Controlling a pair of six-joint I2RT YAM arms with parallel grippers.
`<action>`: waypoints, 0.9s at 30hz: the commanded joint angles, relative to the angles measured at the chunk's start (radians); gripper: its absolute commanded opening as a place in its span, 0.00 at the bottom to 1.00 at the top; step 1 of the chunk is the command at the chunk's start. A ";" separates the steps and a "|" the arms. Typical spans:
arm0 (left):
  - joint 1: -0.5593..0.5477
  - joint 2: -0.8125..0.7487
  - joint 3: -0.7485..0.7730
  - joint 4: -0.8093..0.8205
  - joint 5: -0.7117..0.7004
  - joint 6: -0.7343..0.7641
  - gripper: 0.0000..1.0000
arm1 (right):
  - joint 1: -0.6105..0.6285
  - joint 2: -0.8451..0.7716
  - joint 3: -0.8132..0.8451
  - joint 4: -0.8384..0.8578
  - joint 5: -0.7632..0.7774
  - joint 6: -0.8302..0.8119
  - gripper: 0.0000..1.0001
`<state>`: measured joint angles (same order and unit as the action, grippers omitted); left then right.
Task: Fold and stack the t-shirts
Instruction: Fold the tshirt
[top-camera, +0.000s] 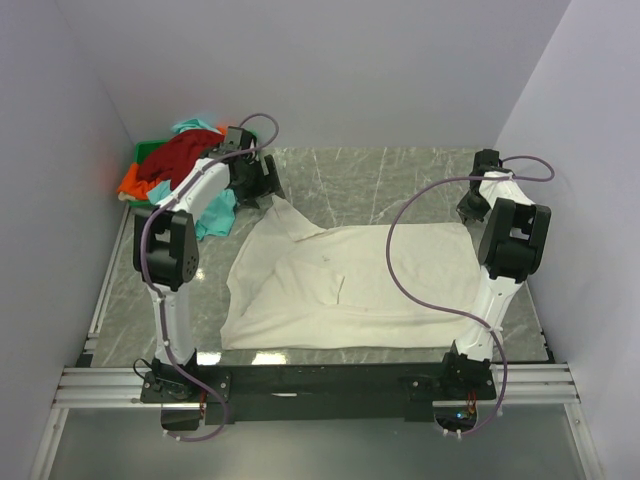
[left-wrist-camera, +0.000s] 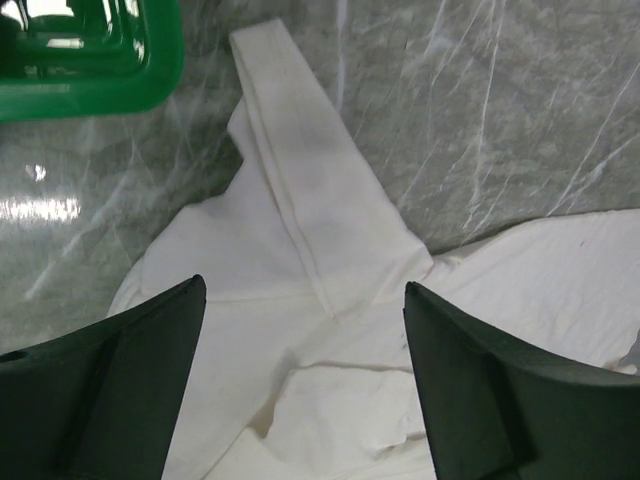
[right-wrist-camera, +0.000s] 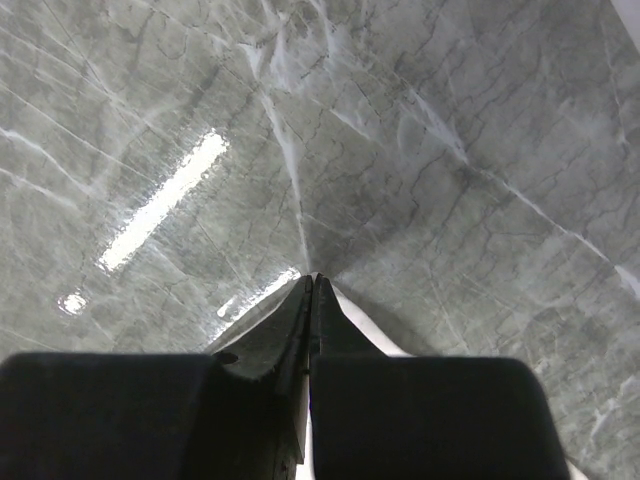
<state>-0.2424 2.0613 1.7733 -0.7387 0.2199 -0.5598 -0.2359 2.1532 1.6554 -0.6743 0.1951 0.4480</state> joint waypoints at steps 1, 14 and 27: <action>0.003 0.063 0.098 0.028 0.007 0.018 0.84 | -0.002 0.014 0.037 -0.030 0.029 0.006 0.00; -0.005 0.283 0.324 -0.004 -0.043 0.028 0.64 | -0.042 -0.041 0.033 -0.024 -0.008 0.049 0.00; -0.060 0.290 0.256 0.070 -0.263 0.046 0.50 | -0.046 -0.065 0.024 -0.013 -0.031 0.058 0.00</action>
<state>-0.2916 2.3535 2.0323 -0.7059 0.0414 -0.5308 -0.2714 2.1509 1.6558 -0.6945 0.1623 0.5003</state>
